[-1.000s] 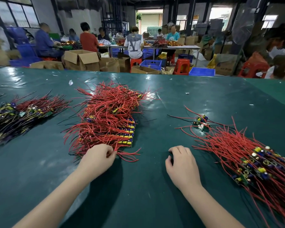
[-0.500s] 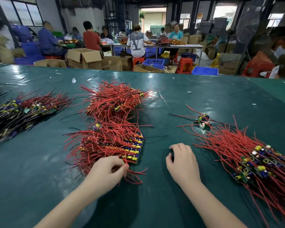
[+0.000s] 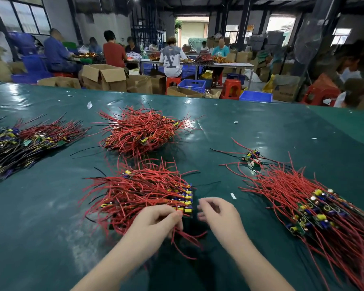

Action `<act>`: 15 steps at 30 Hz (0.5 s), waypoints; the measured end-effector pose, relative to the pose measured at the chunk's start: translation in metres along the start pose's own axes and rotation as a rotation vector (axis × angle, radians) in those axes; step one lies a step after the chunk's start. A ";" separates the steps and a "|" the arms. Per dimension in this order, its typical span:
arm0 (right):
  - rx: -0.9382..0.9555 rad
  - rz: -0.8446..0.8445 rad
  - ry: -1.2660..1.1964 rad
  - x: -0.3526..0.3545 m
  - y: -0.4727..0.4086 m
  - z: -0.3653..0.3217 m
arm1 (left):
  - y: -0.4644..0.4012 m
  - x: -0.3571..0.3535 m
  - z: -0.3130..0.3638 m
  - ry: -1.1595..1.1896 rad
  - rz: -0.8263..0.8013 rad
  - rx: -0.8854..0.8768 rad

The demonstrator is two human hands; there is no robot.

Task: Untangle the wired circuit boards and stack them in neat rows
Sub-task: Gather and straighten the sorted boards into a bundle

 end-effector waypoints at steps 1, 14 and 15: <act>-0.076 -0.074 -0.130 -0.004 0.002 0.002 | 0.003 -0.006 0.003 0.030 -0.014 -0.002; -0.324 -0.371 -0.643 -0.015 0.026 0.016 | 0.025 -0.038 0.005 0.128 -0.156 0.007; -0.321 -0.369 -0.659 -0.015 0.027 0.016 | 0.026 -0.039 0.004 0.126 -0.165 0.013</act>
Point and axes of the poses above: each hand's wrist, its own y-axis away from the middle knuckle, its own x-axis out of the back of the hand, z = x × y, the point moved 7 cm from there along -y, towards the middle knuckle, and after that the axes turned 9 degrees about y, right-handed, at the moved point
